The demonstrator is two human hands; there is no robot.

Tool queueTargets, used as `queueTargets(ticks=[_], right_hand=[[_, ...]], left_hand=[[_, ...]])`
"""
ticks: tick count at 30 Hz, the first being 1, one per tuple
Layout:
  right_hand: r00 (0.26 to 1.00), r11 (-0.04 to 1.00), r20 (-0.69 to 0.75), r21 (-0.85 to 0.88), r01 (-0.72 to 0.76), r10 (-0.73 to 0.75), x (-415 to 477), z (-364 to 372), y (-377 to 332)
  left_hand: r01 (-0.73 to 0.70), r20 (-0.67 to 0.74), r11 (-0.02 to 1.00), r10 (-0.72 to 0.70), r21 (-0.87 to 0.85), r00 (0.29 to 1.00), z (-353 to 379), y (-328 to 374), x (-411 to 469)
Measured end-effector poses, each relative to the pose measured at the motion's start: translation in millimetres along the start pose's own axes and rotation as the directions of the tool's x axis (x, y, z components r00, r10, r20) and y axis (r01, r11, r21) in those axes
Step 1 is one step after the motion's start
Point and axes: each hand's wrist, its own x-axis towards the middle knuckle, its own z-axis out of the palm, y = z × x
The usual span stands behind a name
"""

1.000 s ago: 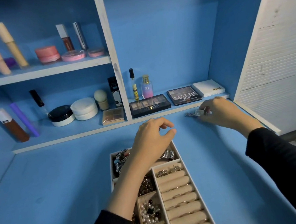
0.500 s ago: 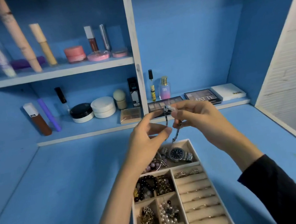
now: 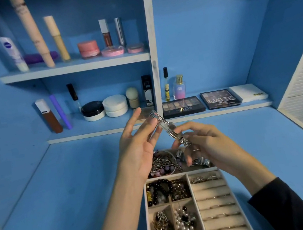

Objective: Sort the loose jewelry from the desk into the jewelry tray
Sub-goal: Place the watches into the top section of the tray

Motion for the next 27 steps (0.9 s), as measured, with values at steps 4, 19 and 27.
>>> queueTargets(ticks=[4, 19, 27], right_hand=[[0.997, 0.994, 0.041, 0.081, -0.074, 0.071, 4, 3, 4], [0.903, 0.964, -0.377, -0.239, 0.120, -0.206, 0, 13, 2], [0.917, 0.997, -0.394, -0.077, 0.024, -0.052, -1, 8, -1]], left_hand=[[-0.088, -0.061, 0.996, 0.089, 0.021, 0.994, 0, 0, -1], [-0.141, 0.037, 0.935, 0.137, 0.326, 0.990, 10, -9, -13], [-0.212, 0.120, 0.802, 0.175, 0.558, 0.977, 13, -15, -20]])
